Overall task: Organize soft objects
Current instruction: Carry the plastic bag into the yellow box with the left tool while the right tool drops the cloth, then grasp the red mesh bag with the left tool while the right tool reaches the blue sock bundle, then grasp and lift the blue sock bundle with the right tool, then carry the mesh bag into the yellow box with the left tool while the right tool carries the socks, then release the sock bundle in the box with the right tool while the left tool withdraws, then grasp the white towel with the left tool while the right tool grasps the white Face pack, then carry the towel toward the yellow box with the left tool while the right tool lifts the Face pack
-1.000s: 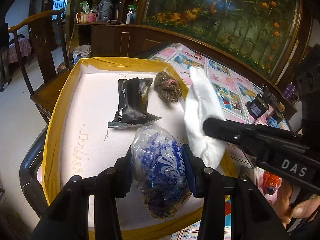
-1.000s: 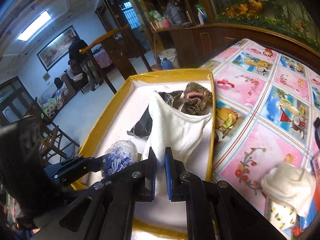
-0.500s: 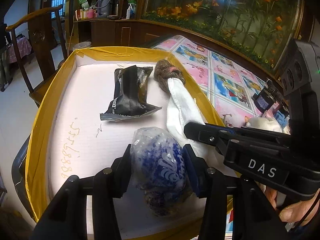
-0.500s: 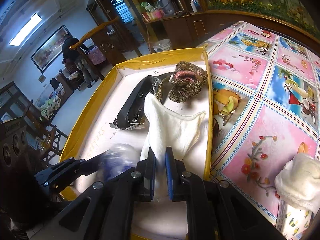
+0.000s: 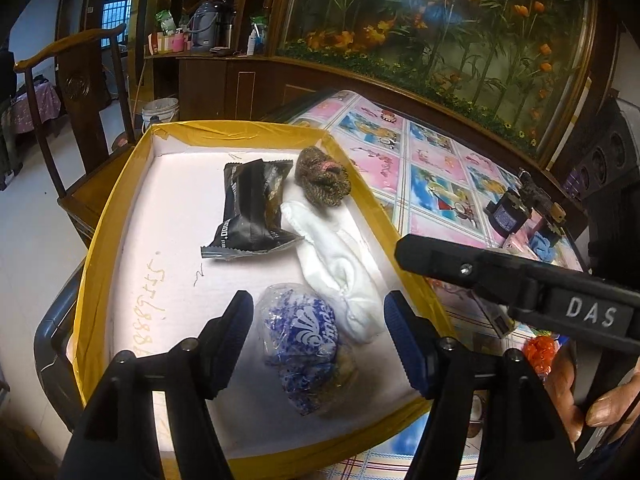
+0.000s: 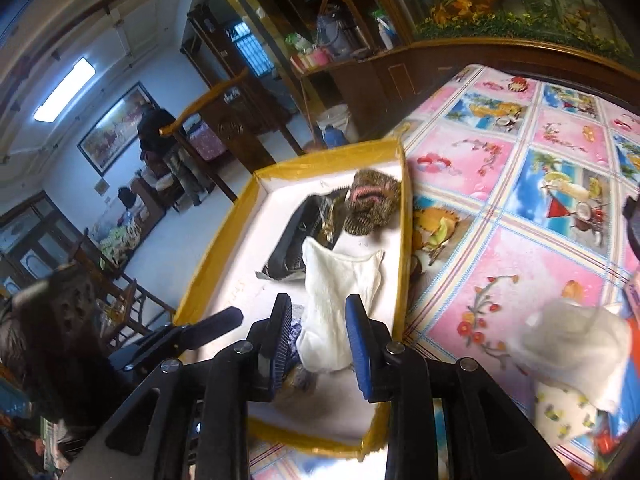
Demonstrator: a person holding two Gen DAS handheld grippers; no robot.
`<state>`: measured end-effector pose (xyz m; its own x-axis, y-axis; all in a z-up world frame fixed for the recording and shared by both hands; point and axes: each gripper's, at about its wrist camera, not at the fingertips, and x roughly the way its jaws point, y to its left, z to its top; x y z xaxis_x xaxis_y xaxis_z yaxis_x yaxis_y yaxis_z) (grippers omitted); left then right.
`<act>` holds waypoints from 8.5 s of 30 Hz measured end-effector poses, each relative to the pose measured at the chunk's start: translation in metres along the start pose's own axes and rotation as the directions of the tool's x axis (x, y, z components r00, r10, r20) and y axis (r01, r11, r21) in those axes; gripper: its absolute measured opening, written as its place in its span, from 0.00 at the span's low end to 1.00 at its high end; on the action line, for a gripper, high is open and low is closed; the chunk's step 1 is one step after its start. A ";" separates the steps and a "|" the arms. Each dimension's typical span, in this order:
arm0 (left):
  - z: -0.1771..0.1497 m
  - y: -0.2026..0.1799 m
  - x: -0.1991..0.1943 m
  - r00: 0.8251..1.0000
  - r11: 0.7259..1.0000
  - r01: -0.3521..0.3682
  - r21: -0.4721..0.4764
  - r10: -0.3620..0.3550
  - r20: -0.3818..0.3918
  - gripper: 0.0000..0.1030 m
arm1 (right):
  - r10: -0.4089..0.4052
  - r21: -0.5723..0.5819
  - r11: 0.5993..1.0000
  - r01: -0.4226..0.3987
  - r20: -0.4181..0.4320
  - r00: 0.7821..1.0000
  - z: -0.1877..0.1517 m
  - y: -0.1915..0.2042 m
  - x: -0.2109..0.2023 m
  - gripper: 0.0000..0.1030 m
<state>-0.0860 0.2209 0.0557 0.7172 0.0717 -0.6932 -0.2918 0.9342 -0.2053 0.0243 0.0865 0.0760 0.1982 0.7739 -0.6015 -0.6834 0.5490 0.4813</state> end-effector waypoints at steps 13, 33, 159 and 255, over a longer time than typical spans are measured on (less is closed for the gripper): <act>-0.018 -0.107 -0.014 0.978 0.946 0.211 0.246 -0.203 -0.054 0.70 | -0.181 0.200 0.970 0.136 0.231 0.956 -0.069 -0.126 -0.191 0.41; -0.082 -0.246 0.059 0.949 0.782 0.293 0.551 -0.165 -0.270 0.42 | -0.392 0.476 0.840 0.260 0.202 0.897 -0.134 -0.239 -0.265 0.60; 0.101 0.100 0.072 0.983 0.997 -0.060 -0.057 0.049 -0.176 0.58 | -0.191 -0.071 0.981 0.182 -0.134 0.973 0.129 0.017 0.169 0.59; -0.032 -0.204 0.028 0.996 0.920 -0.061 0.388 0.032 0.082 0.24 | -0.722 0.074 0.681 0.728 0.233 0.652 -0.062 -0.139 -0.173 0.46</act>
<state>-0.0267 0.0213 0.0562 0.7573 0.1297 -0.6400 -0.0666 0.9903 0.1220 0.0413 -0.1427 0.0738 0.7862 0.1818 -0.5906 -0.2693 0.9610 -0.0627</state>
